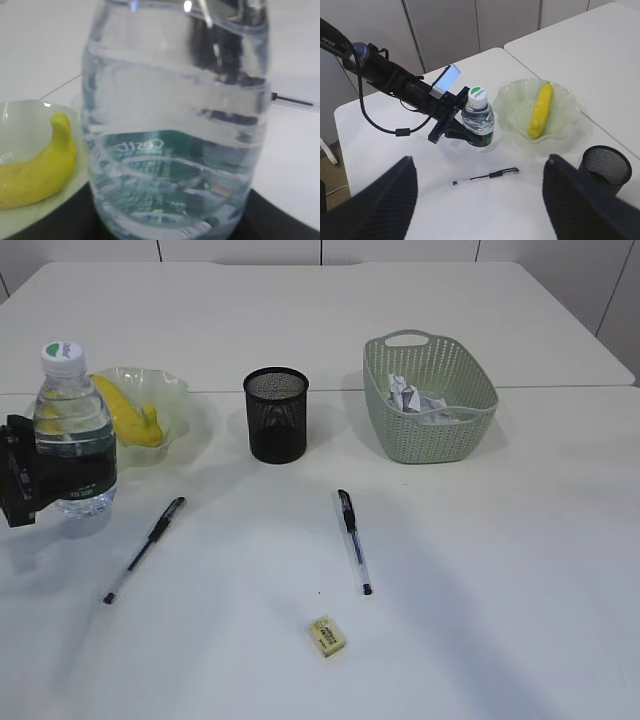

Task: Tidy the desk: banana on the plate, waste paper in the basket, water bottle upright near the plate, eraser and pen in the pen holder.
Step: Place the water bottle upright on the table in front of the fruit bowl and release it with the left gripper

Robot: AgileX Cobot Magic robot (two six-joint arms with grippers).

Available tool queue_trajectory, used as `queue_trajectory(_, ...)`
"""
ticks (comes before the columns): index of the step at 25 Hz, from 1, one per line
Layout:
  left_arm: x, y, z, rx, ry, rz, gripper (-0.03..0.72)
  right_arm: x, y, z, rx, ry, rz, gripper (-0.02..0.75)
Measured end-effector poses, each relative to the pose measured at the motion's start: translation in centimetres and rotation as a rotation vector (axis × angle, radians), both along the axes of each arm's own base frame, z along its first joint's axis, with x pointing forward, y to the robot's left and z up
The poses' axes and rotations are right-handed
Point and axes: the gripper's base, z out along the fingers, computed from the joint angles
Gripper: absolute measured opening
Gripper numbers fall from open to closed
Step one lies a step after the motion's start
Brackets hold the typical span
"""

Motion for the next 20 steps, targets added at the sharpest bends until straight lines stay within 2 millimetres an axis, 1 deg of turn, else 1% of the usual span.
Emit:
queue_trajectory(2, 0.0, 0.0, -0.4, -0.001, 0.002, -0.004, 0.359, 0.0, 0.0, 0.0, -0.001, 0.001, 0.001, 0.579)
queue_trajectory(7, 0.1, 0.0, -2.4, -0.005, 0.046, -0.011, 0.359, 0.0, 0.0, 0.0, -0.001, 0.001, 0.001, 0.579)
queue_trajectory(13, 0.1, 0.0, -3.3, 0.017, 0.039, -0.021, 0.359, 0.0, 0.0, 0.0, -0.001, 0.001, 0.002, 0.579)
queue_trajectory(18, 0.0, 0.0, -4.8, 0.009, 0.073, -0.02, 0.359, 0.0, 0.0, 0.0, -0.001, 0.001, 0.001, 0.579)
queue_trajectory(20, 0.0, 0.0, -5.0, 0.009, 0.079, -0.018, 0.359, 0.0, 0.0, 0.0, -0.001, 0.001, 0.001, 0.579)
